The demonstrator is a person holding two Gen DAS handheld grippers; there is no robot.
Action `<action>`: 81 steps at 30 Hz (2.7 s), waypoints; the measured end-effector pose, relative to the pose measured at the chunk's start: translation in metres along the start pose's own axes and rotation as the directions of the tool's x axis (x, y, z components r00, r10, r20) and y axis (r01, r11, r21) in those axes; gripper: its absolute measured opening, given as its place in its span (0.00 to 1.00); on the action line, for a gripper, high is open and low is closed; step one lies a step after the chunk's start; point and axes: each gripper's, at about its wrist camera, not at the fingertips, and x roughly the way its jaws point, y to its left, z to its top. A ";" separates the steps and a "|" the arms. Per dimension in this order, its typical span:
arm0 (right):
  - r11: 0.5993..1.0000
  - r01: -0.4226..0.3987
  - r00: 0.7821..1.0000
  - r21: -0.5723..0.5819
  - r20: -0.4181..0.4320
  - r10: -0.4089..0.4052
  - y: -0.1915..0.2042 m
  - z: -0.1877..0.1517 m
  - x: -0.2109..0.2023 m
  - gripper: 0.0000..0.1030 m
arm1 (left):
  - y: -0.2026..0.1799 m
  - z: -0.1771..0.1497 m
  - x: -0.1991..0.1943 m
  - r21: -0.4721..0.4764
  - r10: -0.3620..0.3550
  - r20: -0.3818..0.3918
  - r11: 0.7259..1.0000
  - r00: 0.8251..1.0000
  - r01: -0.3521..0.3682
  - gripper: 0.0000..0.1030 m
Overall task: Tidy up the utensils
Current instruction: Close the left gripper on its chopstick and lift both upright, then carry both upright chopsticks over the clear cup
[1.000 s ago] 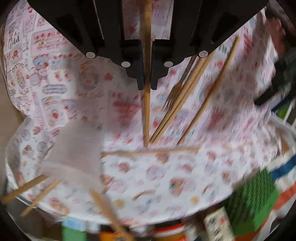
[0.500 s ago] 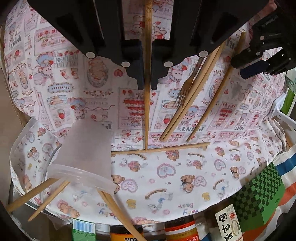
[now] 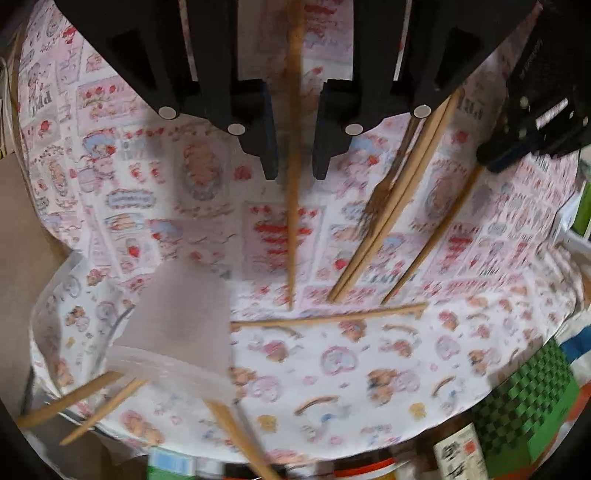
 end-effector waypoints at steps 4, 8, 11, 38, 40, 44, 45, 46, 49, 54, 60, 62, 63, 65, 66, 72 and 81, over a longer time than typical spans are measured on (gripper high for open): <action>1.000 -0.006 1.000 0.006 -0.014 0.007 0.007 -0.006 -0.006 0.28 | 0.011 0.008 -0.034 -0.036 0.041 0.169 0.999 0.985 -0.035 0.06; 1.000 0.002 1.000 -0.025 -0.002 -0.002 0.015 -0.009 -0.006 0.35 | 0.025 0.013 -0.063 -0.092 0.053 0.290 0.995 0.956 -0.027 0.06; 0.998 0.005 1.000 -0.057 0.004 -0.005 0.020 -0.011 -0.007 0.17 | 0.035 0.016 -0.076 -0.125 0.074 0.356 0.992 0.931 -0.031 0.06; 0.986 -0.148 0.746 -0.082 0.645 0.166 0.004 -0.015 -0.137 0.07 | 0.053 0.015 -0.110 -0.160 0.032 0.511 0.985 0.859 0.058 0.06; 0.983 -0.165 0.727 -0.075 0.665 0.173 -0.001 -0.016 -0.142 0.07 | 0.055 0.015 -0.112 -0.164 0.012 0.518 0.983 0.855 0.086 0.06; 0.979 -0.197 0.696 -0.046 0.697 0.173 -0.012 -0.017 -0.149 0.07 | 0.057 0.015 -0.117 -0.157 -0.015 0.540 0.981 0.842 0.118 0.06; 0.979 -0.199 0.691 -0.036 0.703 0.166 -0.014 -0.017 -0.150 0.07 | 0.057 0.014 -0.119 -0.154 -0.017 0.546 0.981 0.838 0.121 0.06; 0.980 -0.199 0.689 -0.026 0.707 0.159 -0.016 -0.017 -0.151 0.07 | 0.057 0.014 -0.120 -0.151 -0.018 0.548 0.981 0.837 0.120 0.06; 0.981 -0.192 0.687 0.009 0.715 0.128 -0.024 -0.015 -0.152 0.07 | 0.055 0.013 -0.123 -0.140 -0.037 0.554 0.981 0.832 0.137 0.06; 0.972 -0.231 0.653 0.047 0.748 0.119 -0.044 -0.014 -0.158 0.07 | 0.050 0.016 -0.125 -0.128 -0.069 0.540 0.978 0.839 0.163 0.06; 0.940 -0.322 0.598 0.109 0.794 0.113 -0.079 -0.013 -0.168 0.07 | 0.032 0.042 -0.138 -0.117 -0.083 0.537 0.978 0.840 0.171 0.06; 0.920 -0.367 0.585 0.134 0.803 0.116 -0.092 -0.013 -0.171 0.07 | 0.024 0.054 -0.147 -0.099 -0.111 0.547 0.976 0.830 0.196 0.06; 0.912 -0.384 0.579 0.140 0.807 0.120 -0.097 -0.013 -0.173 0.07 | 0.020 0.059 -0.152 -0.091 -0.117 0.555 0.976 0.824 0.199 0.06; 0.903 -0.400 0.565 0.156 0.818 0.108 -0.106 -0.014 -0.178 0.07 | 0.011 0.068 -0.161 -0.074 -0.122 0.575 0.977 0.809 0.200 0.06; 0.902 -0.399 0.557 0.162 0.825 0.098 -0.108 -0.015 -0.180 0.07 | 0.005 0.072 -0.166 -0.066 -0.128 0.588 0.977 0.799 0.204 0.06; 0.921 -0.338 0.539 0.194 0.842 0.021 -0.115 -0.016 -0.186 0.07 | -0.024 0.100 -0.169 -0.046 -0.199 0.610 0.957 0.767 0.285 0.06; 0.939 -0.272 0.587 0.209 0.809 -0.009 -0.121 -0.004 -0.169 0.07 | -0.083 0.149 -0.142 0.015 -0.288 0.569 0.940 0.771 0.340 0.06</action>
